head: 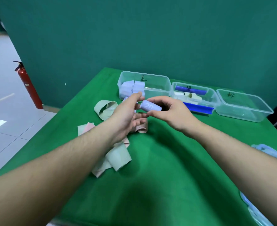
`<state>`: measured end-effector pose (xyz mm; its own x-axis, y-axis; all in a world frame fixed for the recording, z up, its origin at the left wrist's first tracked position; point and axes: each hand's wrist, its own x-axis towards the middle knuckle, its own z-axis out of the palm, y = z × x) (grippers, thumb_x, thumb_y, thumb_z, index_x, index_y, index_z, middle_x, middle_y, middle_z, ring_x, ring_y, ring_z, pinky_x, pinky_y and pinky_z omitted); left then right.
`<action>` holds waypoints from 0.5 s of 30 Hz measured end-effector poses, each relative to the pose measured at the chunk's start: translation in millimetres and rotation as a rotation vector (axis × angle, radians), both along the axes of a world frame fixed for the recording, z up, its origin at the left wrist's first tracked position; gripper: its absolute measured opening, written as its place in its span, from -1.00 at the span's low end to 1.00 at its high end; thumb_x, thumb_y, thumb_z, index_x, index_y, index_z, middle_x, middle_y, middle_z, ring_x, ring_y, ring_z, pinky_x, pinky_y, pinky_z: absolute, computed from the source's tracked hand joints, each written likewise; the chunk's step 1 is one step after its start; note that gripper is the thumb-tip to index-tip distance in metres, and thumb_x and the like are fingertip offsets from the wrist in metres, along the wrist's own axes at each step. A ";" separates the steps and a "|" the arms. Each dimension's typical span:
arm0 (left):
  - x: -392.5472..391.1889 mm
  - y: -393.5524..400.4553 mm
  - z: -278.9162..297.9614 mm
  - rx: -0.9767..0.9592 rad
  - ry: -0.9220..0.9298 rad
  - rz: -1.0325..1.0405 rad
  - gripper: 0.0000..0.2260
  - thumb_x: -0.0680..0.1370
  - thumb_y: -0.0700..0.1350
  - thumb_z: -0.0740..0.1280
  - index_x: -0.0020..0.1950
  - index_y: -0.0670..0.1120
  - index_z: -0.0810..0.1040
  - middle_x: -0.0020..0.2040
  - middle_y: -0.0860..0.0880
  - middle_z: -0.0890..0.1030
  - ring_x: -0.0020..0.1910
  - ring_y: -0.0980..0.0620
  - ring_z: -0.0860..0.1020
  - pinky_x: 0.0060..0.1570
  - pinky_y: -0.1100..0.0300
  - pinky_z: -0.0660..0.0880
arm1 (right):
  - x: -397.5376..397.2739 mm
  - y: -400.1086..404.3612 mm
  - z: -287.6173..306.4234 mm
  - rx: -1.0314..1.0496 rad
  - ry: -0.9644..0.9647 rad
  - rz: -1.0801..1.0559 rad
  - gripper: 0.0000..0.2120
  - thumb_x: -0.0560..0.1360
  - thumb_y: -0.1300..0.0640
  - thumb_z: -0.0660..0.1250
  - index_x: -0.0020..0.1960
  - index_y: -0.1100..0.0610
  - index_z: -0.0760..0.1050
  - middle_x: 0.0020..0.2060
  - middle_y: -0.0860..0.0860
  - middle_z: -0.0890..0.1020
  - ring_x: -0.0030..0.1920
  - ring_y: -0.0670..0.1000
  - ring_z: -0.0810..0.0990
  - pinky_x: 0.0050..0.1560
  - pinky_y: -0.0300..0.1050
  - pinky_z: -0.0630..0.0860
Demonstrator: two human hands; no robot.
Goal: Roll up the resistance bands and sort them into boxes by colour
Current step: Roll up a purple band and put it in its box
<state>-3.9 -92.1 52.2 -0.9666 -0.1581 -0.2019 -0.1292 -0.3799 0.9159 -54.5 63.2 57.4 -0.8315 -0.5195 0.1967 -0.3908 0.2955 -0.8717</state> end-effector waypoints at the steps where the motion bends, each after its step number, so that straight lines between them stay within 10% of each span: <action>1: -5.4 -5.0 1.7 -0.065 0.023 -0.016 -0.82 0.61 -0.04 0.30 0.16 -0.09 0.53 -0.12 -0.02 0.59 -0.30 0.03 0.57 -0.28 0.22 0.49 | -6.9 -2.9 0.3 0.007 -0.007 -0.008 -0.66 0.42 0.26 0.52 0.17 0.09 0.61 0.02 0.00 0.71 0.00 -0.09 0.65 0.10 -0.24 0.55; 6: -40.1 -24.3 2.4 -0.180 0.096 -0.064 -0.80 0.56 -0.22 0.40 0.17 -0.22 0.58 0.01 -0.17 0.67 -0.14 0.03 0.60 -0.06 0.29 0.59 | -44.8 -16.6 6.0 0.039 -0.012 -0.044 -0.69 0.39 0.20 0.56 0.09 0.05 0.58 0.00 0.15 0.69 -0.01 0.12 0.64 0.18 0.05 0.53; 11: -77.4 -33.5 9.2 -0.154 0.090 -0.009 -0.87 0.56 -0.24 0.39 0.10 -0.22 0.59 0.02 -0.20 0.66 -0.12 -0.02 0.60 -0.05 0.29 0.61 | -75.2 -20.1 20.3 0.088 0.038 -0.018 -0.77 0.49 0.12 0.48 0.14 0.09 0.63 -0.05 -0.03 0.71 -0.28 -0.26 0.58 -0.28 -0.37 0.50; 15: -103.8 -37.7 11.8 -0.151 0.090 -0.008 -0.83 0.57 -0.26 0.38 0.13 -0.27 0.58 0.04 -0.22 0.65 -0.11 -0.02 0.62 -0.06 0.27 0.62 | -108.6 -25.4 21.9 0.156 0.036 0.004 -0.77 0.49 0.14 0.44 0.15 0.03 0.60 -0.03 0.01 0.72 -0.07 -0.10 0.63 0.08 -0.08 0.56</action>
<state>-107.7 -129.8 64.1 -0.9811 -0.1719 -0.0889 -0.0465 -0.2363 0.9706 -163.1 37.8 79.3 -0.8231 -0.5497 0.1430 -0.4224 0.4242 -0.8010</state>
